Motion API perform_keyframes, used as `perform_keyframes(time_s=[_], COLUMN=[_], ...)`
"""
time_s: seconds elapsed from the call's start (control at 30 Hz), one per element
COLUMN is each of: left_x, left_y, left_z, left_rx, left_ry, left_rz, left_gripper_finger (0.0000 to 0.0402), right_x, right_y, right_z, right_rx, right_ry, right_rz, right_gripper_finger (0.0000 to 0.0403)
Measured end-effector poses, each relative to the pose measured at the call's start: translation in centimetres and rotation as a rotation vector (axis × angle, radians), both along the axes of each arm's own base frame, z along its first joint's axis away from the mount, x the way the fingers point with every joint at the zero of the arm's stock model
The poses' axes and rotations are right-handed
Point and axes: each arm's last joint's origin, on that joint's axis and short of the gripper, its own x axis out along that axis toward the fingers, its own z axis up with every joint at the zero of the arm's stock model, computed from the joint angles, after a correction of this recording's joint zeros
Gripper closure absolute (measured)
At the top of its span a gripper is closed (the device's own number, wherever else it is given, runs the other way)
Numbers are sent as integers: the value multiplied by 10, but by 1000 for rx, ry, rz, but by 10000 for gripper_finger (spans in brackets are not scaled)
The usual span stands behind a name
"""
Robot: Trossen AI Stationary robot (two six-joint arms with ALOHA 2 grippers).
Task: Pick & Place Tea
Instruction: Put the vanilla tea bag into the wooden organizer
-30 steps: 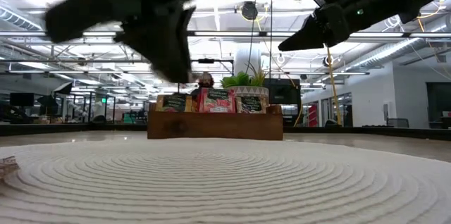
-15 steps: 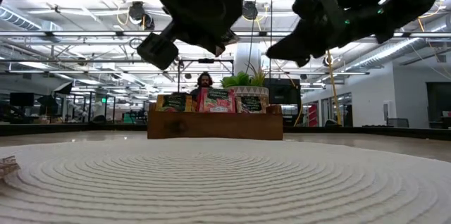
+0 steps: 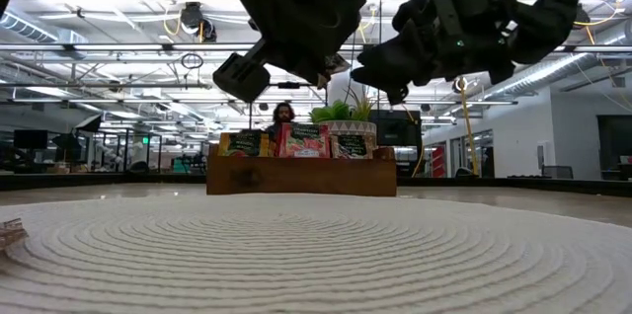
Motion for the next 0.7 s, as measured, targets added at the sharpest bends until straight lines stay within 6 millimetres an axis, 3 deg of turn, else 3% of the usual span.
perform_keyframes(time_s=[0.37,0.7], left_x=[4,10], left_y=[-8,-10], left_z=[1,3], left_rx=[-57,-42], left_ry=[-25,-33], left_rz=[-49,-91], left_gripper_finger=[381,381], right_x=[12,11], right_y=[0,-1], right_z=[5,0], right_rx=[-16,-9], right_ry=[-25,28], right_rz=[129,127], right_gripper_finger=[245,300])
